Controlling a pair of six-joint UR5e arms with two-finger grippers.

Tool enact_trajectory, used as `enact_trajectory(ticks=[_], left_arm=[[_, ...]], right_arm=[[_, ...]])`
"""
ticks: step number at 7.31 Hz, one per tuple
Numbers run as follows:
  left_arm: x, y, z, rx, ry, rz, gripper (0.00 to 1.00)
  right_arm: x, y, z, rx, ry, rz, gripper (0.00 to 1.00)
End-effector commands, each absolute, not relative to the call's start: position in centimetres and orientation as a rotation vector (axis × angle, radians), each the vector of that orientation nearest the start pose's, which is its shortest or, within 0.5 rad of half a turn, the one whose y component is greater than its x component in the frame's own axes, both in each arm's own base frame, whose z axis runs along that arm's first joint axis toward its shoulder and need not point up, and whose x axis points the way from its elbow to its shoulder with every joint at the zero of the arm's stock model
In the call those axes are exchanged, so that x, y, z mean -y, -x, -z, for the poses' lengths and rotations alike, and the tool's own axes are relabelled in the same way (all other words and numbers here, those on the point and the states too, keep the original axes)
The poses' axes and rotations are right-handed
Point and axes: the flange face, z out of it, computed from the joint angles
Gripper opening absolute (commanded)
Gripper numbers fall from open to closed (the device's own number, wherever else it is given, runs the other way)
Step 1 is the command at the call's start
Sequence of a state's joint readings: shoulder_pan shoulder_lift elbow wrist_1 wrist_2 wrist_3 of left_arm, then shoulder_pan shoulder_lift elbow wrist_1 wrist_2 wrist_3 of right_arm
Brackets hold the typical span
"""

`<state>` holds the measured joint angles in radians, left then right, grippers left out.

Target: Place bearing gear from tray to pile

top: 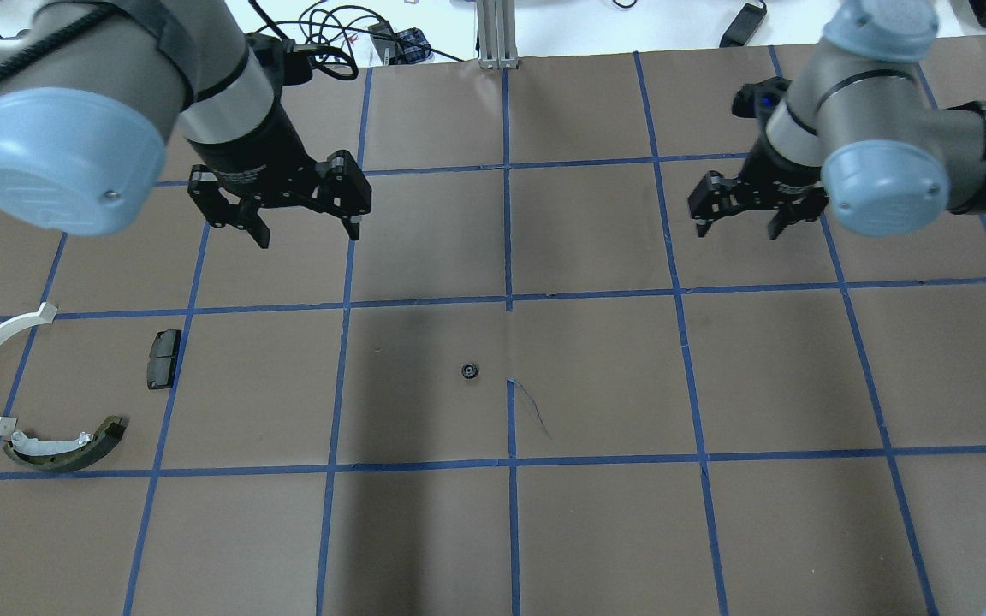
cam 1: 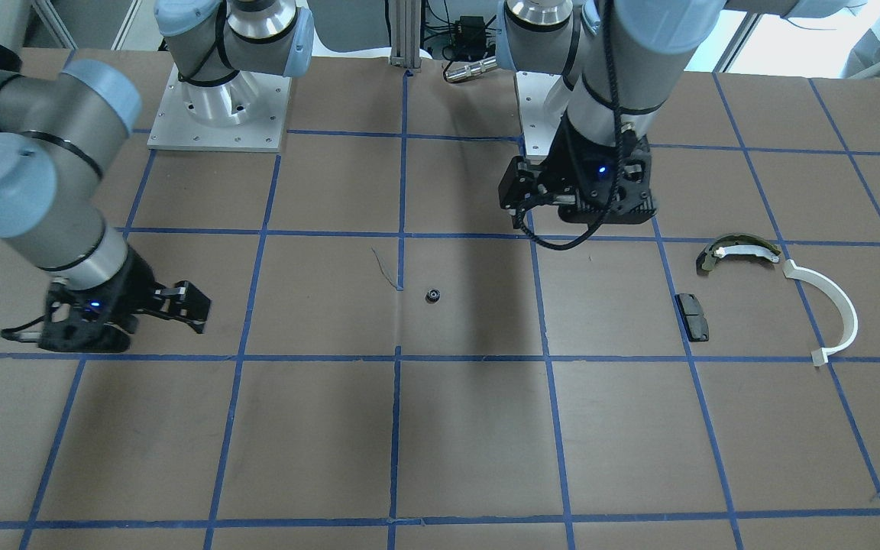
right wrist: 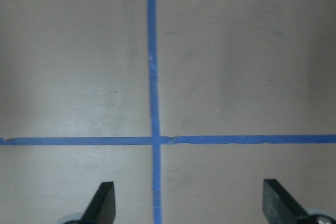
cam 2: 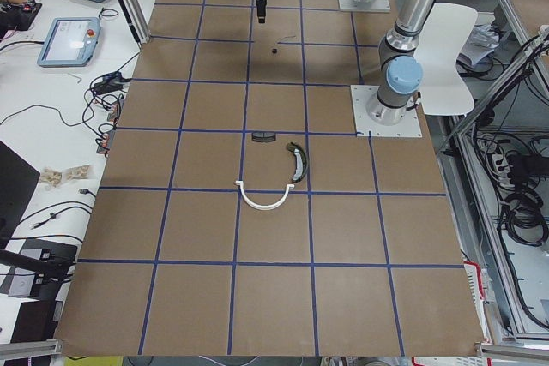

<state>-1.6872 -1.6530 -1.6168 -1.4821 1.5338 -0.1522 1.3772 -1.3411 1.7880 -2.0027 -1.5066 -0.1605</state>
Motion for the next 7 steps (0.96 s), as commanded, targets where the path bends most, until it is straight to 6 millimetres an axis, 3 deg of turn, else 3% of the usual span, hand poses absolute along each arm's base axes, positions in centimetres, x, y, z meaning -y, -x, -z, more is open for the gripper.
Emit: enact_trajectory(ticks=[1,2,3,4,6,7], left_arm=[[50.7,26.5,-36.4,-3.168,0.139,-0.080,1.00],[48.8,29.5,-31.1,-3.150,0.103,-0.109,1.00],[47.7,30.7,-26.8,-3.159,0.088,-0.043,1.00],[46.5,30.9,-24.0,-3.172,0.063,0.014,1.00],[44.1,30.7,-19.8,-3.180,0.028,0.052,0.98],[43.5,30.6,-18.2,-3.172,0.026,0.026,0.95]], right_arm=[[54.8,9.7,-31.5,-3.157,-0.024,-0.053,1.00],[53.6,15.6,-31.6,-3.157,0.022,-0.043,1.00],[52.4,20.1,-31.5,-3.161,0.056,-0.038,1.00],[51.3,24.1,-30.8,-3.158,0.039,-0.037,1.00],[52.2,31.7,-27.1,-3.196,0.167,-0.002,0.99],[52.8,35.2,-26.0,-3.196,0.197,-0.014,0.93]])
